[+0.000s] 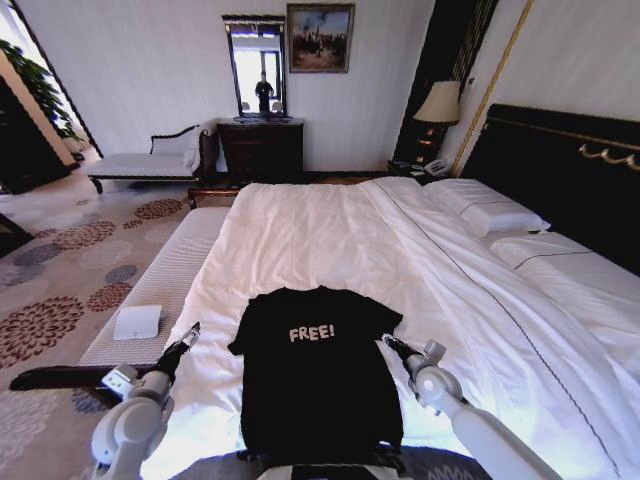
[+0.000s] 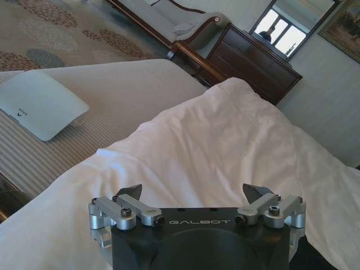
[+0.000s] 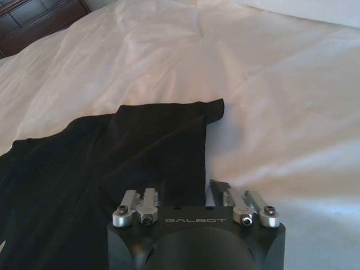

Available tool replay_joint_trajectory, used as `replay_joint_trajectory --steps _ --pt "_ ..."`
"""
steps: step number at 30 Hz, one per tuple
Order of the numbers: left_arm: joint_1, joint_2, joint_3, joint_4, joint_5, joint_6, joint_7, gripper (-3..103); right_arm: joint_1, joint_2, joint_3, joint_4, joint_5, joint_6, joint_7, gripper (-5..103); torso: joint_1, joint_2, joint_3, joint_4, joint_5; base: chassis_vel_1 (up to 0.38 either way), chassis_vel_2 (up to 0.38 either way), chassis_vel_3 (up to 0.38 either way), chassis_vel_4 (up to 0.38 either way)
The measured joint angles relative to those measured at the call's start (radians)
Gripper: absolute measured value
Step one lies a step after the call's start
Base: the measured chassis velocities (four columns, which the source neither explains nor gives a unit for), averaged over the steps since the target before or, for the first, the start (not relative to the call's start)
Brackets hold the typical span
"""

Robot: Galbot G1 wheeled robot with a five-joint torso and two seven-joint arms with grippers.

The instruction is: Fold the clothes on the bed.

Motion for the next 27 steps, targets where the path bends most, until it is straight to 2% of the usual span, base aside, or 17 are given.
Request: replay_joint_trajectory --steps 1,2,5,8,12,27 --pt "-0.001 0.001 0.000 0.000 0.000 0.000 0.000 100 0.000 -0.001 0.000 0.002 -0.005 0.000 -0.001 44 0.000 0.000 0.000 0.0000 0.0000 0.000 0.000 0.000 0.000" --pt "-0.001 0.001 0.000 0.000 0.000 0.000 0.000 100 0.000 -0.001 0.000 0.002 -0.005 0.000 -0.001 44 0.000 0.000 0.000 0.0000 0.0000 0.000 0.000 0.000 0.000" --pt "-0.006 0.002 0.000 0.000 0.000 0.000 0.000 100 -0.004 -0.004 -0.001 0.008 -0.025 -0.001 -0.002 27 0.000 0.000 0.000 0.0000 0.0000 0.000 0.000 0.000 0.000" --pt "-0.007 0.002 0.002 0.000 0.000 0.000 -0.001 100 -0.010 -0.005 -0.002 0.012 -0.034 -0.002 -0.002 21 0.000 0.000 0.000 0.0000 0.0000 0.000 0.000 0.000 0.000" --pt "-0.007 0.002 0.002 0.002 0.000 0.000 -0.001 100 -0.028 -0.010 -0.003 0.034 -0.050 -0.005 -0.005 2 0.000 0.000 0.000 0.0000 0.0000 0.000 0.000 0.000 0.000" --pt "-0.003 0.006 -0.010 0.003 -0.007 0.000 0.001 100 -0.066 -0.043 0.005 0.100 -0.096 -0.048 0.024 0 0.000 0.000 0.000 0.0000 0.0000 0.000 0.000 0.000 0.000"
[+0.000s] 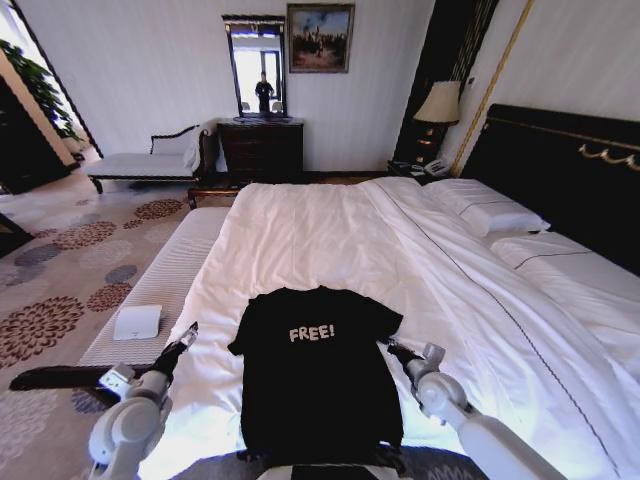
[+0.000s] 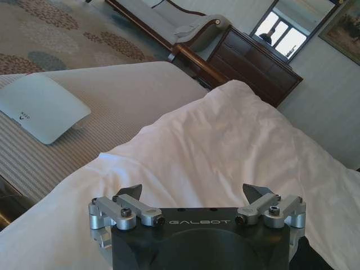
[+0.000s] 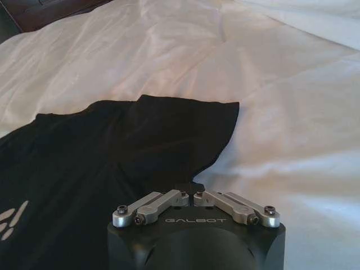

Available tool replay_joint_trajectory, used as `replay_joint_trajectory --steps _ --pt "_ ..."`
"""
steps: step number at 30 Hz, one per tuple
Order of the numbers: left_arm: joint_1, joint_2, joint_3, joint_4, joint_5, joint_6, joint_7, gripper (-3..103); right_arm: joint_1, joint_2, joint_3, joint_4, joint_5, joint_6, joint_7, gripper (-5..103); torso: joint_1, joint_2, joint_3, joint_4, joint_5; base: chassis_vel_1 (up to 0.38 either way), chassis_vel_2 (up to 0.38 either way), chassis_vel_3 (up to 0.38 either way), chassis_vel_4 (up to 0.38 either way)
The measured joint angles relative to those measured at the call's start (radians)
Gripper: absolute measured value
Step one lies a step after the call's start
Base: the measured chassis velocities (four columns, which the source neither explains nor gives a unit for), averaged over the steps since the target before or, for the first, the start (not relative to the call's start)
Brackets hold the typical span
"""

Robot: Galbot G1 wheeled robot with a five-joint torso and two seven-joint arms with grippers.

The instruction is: Fold the clothes on the bed.

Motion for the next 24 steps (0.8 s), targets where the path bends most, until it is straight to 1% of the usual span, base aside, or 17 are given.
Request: replay_joint_trajectory --steps 12,19,21,23,24 --pt "0.003 0.000 -0.009 0.000 -0.005 -0.001 0.001 100 -0.012 -0.002 0.016 -0.005 -0.021 -0.010 0.007 0 0.000 0.000 0.000 0.0000 0.0000 0.000 0.000 0.000 0.000" --pt "0.001 -0.011 -0.008 0.016 -0.004 -0.001 0.000 100 -0.043 -0.003 0.032 0.030 -0.021 -0.021 0.014 0 0.000 0.000 0.000 0.0000 0.0000 0.000 0.000 0.000 0.000" --pt "0.003 -0.015 -0.009 0.023 -0.002 -0.002 0.000 100 -0.053 -0.006 0.035 0.038 -0.025 -0.023 0.015 11 0.000 0.000 0.000 0.0000 0.0000 0.000 0.000 0.000 0.000" --pt "0.003 -0.016 -0.010 0.026 -0.001 -0.003 0.001 100 -0.056 -0.008 0.036 0.041 -0.027 -0.024 0.016 11 0.000 0.000 0.000 0.0000 0.0000 0.000 0.000 0.000 0.000" --pt "0.004 -0.016 -0.012 0.028 -0.001 -0.004 0.002 100 -0.060 -0.010 0.037 0.046 -0.030 -0.025 0.017 16 0.000 0.000 0.000 -0.0001 0.0000 0.000 0.000 0.000 0.000"
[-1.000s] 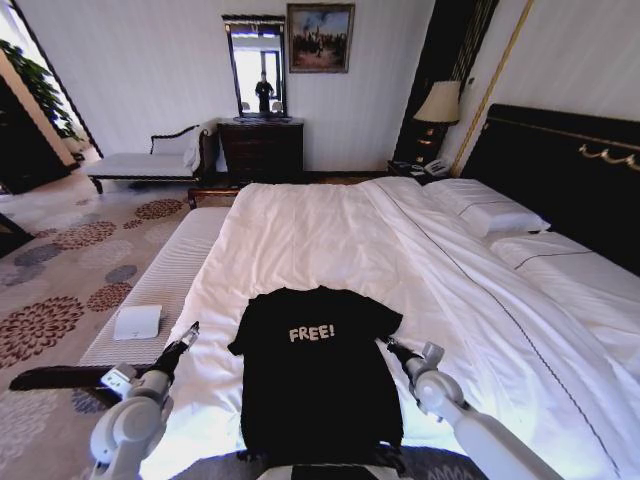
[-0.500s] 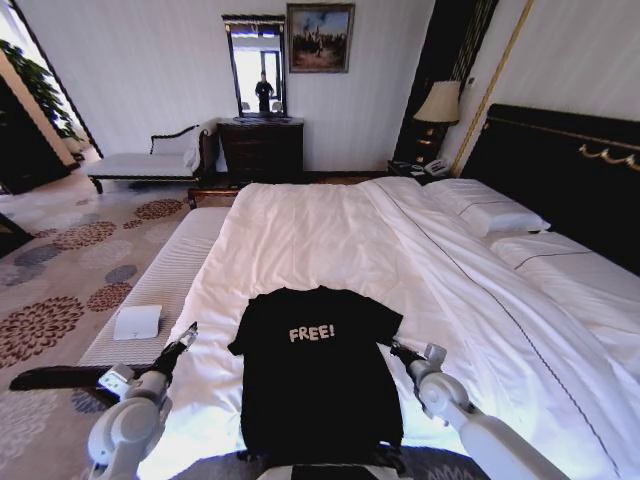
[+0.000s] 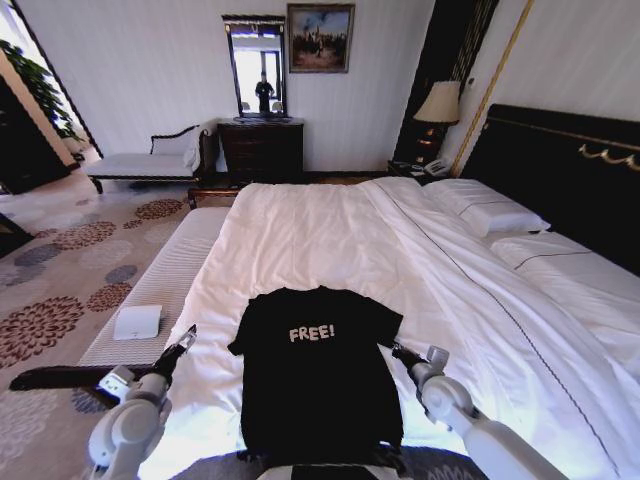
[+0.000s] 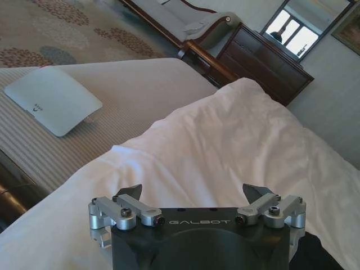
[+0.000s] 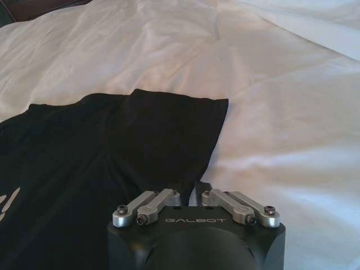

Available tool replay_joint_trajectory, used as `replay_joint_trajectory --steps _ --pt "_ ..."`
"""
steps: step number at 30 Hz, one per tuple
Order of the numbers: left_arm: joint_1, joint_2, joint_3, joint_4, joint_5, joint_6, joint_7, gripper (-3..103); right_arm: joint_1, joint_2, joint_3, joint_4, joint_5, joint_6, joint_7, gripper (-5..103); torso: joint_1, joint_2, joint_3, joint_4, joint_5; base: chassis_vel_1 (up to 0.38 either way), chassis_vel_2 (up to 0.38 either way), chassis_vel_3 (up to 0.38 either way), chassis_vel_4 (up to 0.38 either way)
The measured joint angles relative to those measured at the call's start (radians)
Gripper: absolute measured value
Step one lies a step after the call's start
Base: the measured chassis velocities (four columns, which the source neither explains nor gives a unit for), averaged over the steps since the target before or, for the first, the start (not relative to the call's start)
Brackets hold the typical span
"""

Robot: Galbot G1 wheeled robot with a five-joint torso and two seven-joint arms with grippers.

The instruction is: Fold the clothes on the bed.

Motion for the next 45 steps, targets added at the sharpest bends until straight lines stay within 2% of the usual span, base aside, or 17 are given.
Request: replay_joint_trajectory --steps 2,6,8,12,13,14,17,20,23,24,27,30,33,35,36,39,45 --pt "0.000 0.000 -0.011 0.008 -0.002 -0.003 0.003 100 -0.011 -0.005 0.005 0.015 -0.007 -0.002 0.007 26 0.000 0.000 0.000 0.0000 0.0000 0.000 0.000 0.000 0.000" --pt "-0.003 0.001 -0.027 0.015 -0.013 -0.005 0.004 100 -0.017 -0.006 0.015 0.029 -0.012 -0.003 0.012 32 0.000 0.000 0.000 0.0000 -0.0001 0.000 0.000 0.000 0.000" --pt "-0.024 0.019 -0.072 0.033 -0.065 -0.007 -0.002 100 -0.016 0.006 0.056 0.051 -0.053 0.016 0.012 47 0.000 0.000 0.000 0.0000 0.0000 0.000 0.000 0.000 0.000" --pt "-0.048 0.040 -0.101 0.052 -0.110 -0.017 -0.011 100 -0.004 0.026 0.093 0.066 -0.092 0.058 0.003 53 0.000 0.000 0.000 0.0000 -0.0001 0.000 0.000 0.000 0.000" --pt "-0.065 0.055 -0.120 0.069 -0.134 -0.030 -0.013 100 0.002 0.045 0.122 0.078 -0.111 0.088 -0.003 64 0.000 0.000 0.000 0.0001 -0.0001 0.000 0.000 0.000 0.000" --pt "-0.072 0.058 -0.127 0.077 -0.154 -0.038 -0.013 100 0.002 0.058 0.142 0.087 -0.118 0.103 -0.004 64 0.000 0.000 0.000 0.0002 -0.0001 0.000 0.000 0.000 0.000" --pt "-0.083 0.035 -0.125 0.084 -0.312 -0.049 -0.037 100 -0.005 0.117 0.209 0.116 -0.138 0.140 -0.009 80 0.000 0.000 0.000 0.0000 0.0002 0.000 0.000 0.000 0.000" --pt "-0.070 0.006 -0.086 0.075 -0.318 -0.048 -0.037 100 -0.006 0.144 0.232 0.122 -0.140 0.145 -0.010 85 0.000 0.000 0.000 0.0000 0.0001 0.000 0.000 0.000 0.000" --pt "-0.023 -0.052 0.074 0.061 -0.023 -0.039 0.027 100 -0.001 0.192 0.261 0.129 -0.115 0.144 0.000 99 0.000 0.000 0.000 0.0000 -0.0002 0.000 0.000 0.000 0.000" --pt "-0.023 -0.052 0.074 0.061 -0.023 -0.039 0.027 100 -0.001 0.192 0.261 0.129 -0.115 0.144 0.000 99 0.000 0.000 0.000 0.0000 -0.0002 0.000 0.000 0.000 0.000" --pt "-0.003 -0.083 0.236 0.088 0.272 -0.086 0.084 100 0.006 0.218 0.269 0.122 -0.106 0.141 0.004 100 0.000 0.000 0.000 0.0000 -0.0002 0.000 0.000 0.000 0.000" --pt "0.005 -0.084 0.291 0.105 0.373 -0.110 0.100 100 0.008 0.224 0.270 0.118 -0.104 0.139 0.004 100 0.000 0.000 0.000 -0.0002 0.0001 0.000 0.000 0.000 0.000" --pt "0.029 -0.054 0.358 0.149 0.608 -0.183 0.150 100 0.015 0.238 0.272 0.106 -0.100 0.136 0.004 100 0.000 0.000 0.000 0.0000 0.0002 0.000 0.000 0.000 0.000" --pt "0.032 -0.049 0.363 0.154 0.633 -0.192 0.156 100 0.015 0.239 0.273 0.106 -0.099 0.135 0.004 100 0.000 0.000 0.000 0.0000 0.0001 0.000 0.000 0.000 0.000" --pt "0.045 -0.031 0.379 0.168 0.726 -0.225 0.180 100 0.018 0.250 0.277 0.101 -0.097 0.134 0.004 100 0.000 0.000 0.000 0.0001 0.0002 0.000 0.000 0.000 0.000" --pt "0.061 -0.018 0.395 0.184 0.854 -0.268 0.211 100 0.021 0.274 0.286 0.093 -0.092 0.133 0.004 100 0.000 0.000 0.000 0.0002 0.0000 0.000 0.000 0.000 0.000" --pt "0.050 -0.015 0.395 0.183 0.871 -0.268 0.192 100 0.022 0.278 0.290 0.089 -0.079 0.131 0.004 100 0.000 0.000 0.000 0.0000 -0.0001 0.000 0.000 0.000 0.000"
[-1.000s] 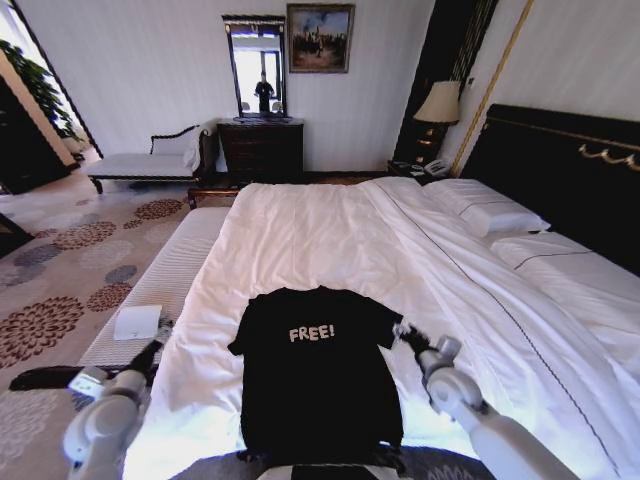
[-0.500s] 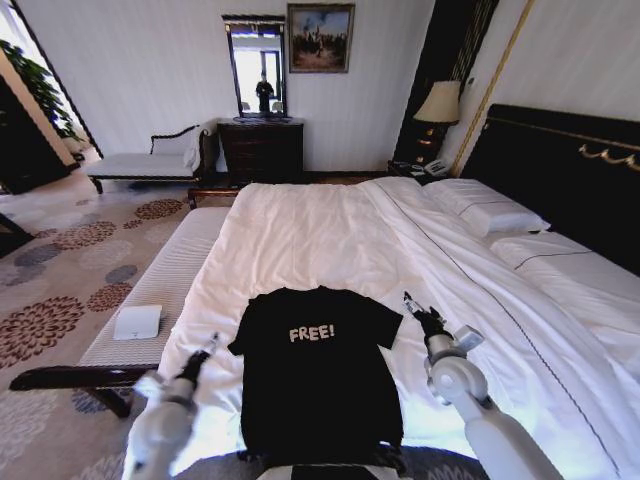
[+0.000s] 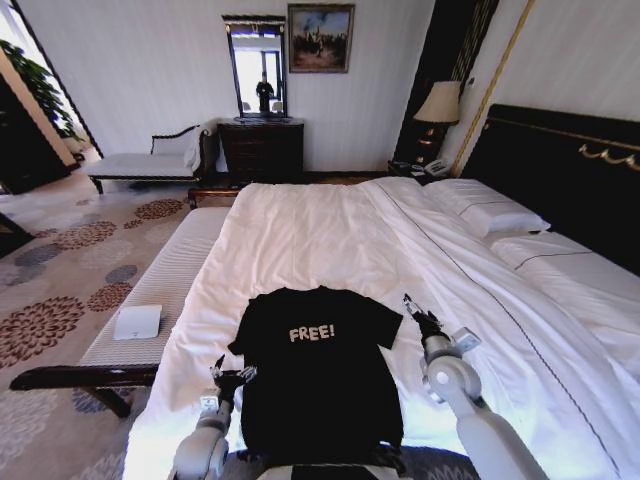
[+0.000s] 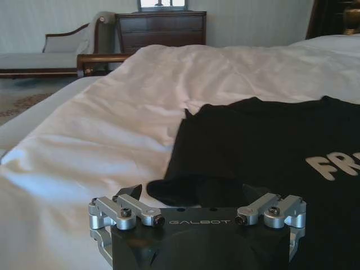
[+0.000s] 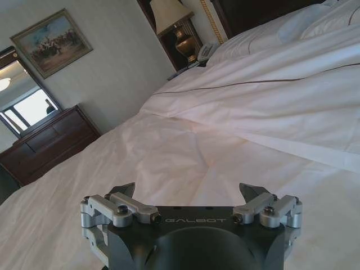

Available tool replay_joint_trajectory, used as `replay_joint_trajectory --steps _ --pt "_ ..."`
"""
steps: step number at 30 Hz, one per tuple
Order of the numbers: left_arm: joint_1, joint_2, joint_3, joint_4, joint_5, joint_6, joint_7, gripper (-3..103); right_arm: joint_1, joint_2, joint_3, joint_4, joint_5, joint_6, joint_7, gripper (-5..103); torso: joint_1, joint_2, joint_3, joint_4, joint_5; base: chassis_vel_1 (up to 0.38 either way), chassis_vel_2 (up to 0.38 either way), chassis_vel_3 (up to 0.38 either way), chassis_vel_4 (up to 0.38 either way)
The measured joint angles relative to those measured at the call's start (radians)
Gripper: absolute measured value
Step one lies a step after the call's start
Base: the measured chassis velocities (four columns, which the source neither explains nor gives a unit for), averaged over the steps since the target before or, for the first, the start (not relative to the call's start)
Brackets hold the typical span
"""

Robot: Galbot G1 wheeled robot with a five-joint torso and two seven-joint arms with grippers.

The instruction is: Fold the clothes on the bed.

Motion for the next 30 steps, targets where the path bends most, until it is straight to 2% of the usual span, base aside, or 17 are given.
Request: replay_joint_trajectory --steps 6,10,16,21,26,30 --pt "-0.035 0.011 -0.010 0.013 -0.007 0.039 -0.061 100 0.007 -0.022 -0.017 -0.019 0.000 0.000 -0.004 100 0.000 0.000 0.000 -0.0001 0.0001 0.000 0.000 0.000 0.000" --pt "-0.058 0.015 0.004 0.035 0.000 0.043 -0.068 100 0.009 -0.023 -0.020 -0.020 -0.001 0.000 -0.004 100 0.000 0.000 0.000 0.0001 0.0001 0.000 0.000 0.000 0.000" --pt "-0.089 0.030 0.052 0.080 0.070 0.029 -0.051 100 0.008 -0.037 -0.019 -0.023 -0.002 0.000 -0.004 100 0.000 0.000 0.000 -0.0001 0.0001 0.000 0.000 0.000 0.000" --pt "-0.123 0.053 0.098 0.151 0.180 -0.008 -0.011 100 0.018 -0.033 -0.025 -0.034 -0.003 0.000 -0.004 100 0.000 0.000 0.000 0.0001 0.0001 0.000 0.000 0.000 0.000" --pt "-0.152 0.056 0.114 0.182 0.195 -0.015 -0.002 100 0.020 -0.030 -0.028 -0.044 -0.005 0.000 -0.004 100 0.000 0.000 0.000 0.0001 0.0001 0.000 0.000 0.000 0.000" --pt "-0.184 0.056 0.122 0.217 0.246 -0.034 0.001 100 0.020 -0.030 -0.029 -0.052 -0.005 0.000 -0.005 100 0.000 0.000 0.000 0.0000 0.0001 0.000 0.000 0.000 0.000"
